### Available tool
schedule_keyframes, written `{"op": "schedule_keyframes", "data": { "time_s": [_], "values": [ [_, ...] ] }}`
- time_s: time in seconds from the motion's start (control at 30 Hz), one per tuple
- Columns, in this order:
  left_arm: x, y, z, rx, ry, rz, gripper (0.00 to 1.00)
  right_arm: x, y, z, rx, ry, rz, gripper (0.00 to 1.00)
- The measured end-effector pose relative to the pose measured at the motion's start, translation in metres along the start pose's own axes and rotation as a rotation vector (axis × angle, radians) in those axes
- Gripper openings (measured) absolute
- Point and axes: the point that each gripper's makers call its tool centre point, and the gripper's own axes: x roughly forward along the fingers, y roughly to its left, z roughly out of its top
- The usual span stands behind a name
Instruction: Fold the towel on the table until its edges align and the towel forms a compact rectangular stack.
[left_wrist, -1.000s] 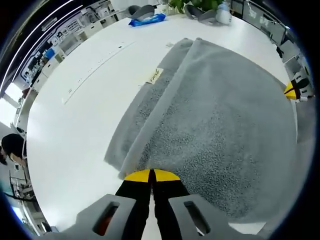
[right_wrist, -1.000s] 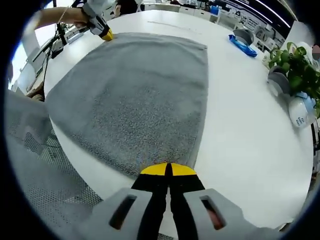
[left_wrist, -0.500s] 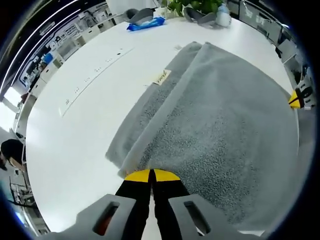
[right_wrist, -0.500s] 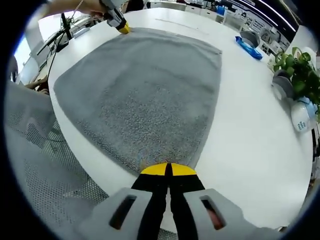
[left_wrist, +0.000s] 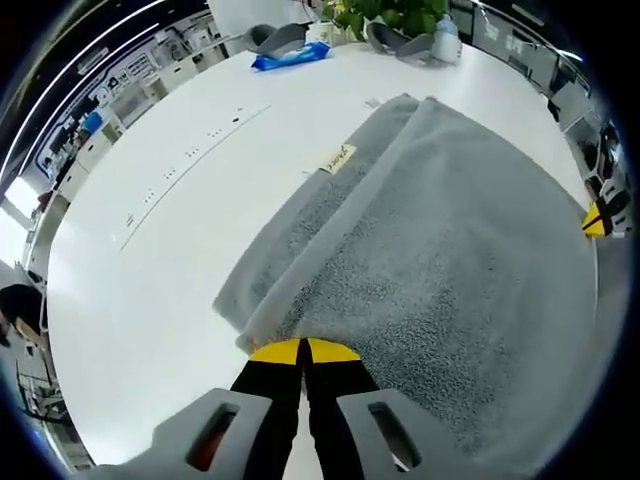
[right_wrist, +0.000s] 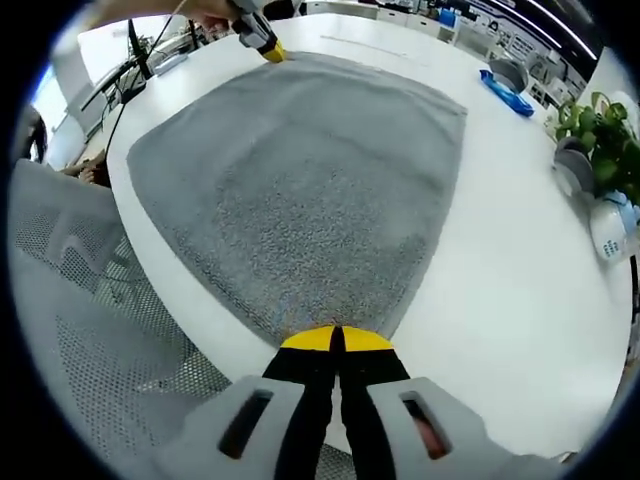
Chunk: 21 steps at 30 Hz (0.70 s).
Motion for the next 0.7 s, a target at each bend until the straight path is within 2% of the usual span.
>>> {"op": "schedule_keyframes", "data": {
  "time_s": [0.37, 0.5, 0.57, 0.63, 0.7],
  "values": [
    [0.0003, -0.0010, 0.0016, 0.028, 0.015, 0.013, 0.01, -0.0003, 0.0027, -0.0005, -0.013, -0.007, 0.022, 0.00],
    [-0.0002, -0.0013, 0.0022, 0.074, 0.016, 0.002, 0.01, -0.0002, 0.0027, -0.0004, -0.031, -0.007, 0.024, 0.00],
    [-0.0005, -0.0003, 0.0026, 0.047, 0.009, -0.005, 0.01, 0.0000, 0.0034, -0.0003, -0.047, -0.007, 0.018, 0.00],
    [-0.0024, 0.0005, 0.0014, -0.056, 0.001, 0.007, 0.01, -0.0001, 0.0041, -0.0003, -0.060, -0.006, 0.010, 0.00],
    [-0.0059, 0.0009, 0.0020, -0.041, -0.007, -0.003, 0.01, 0.0001, 0.0040, -0.0001, -0.079, -0.005, 0.003, 0.00]
  ]
}}
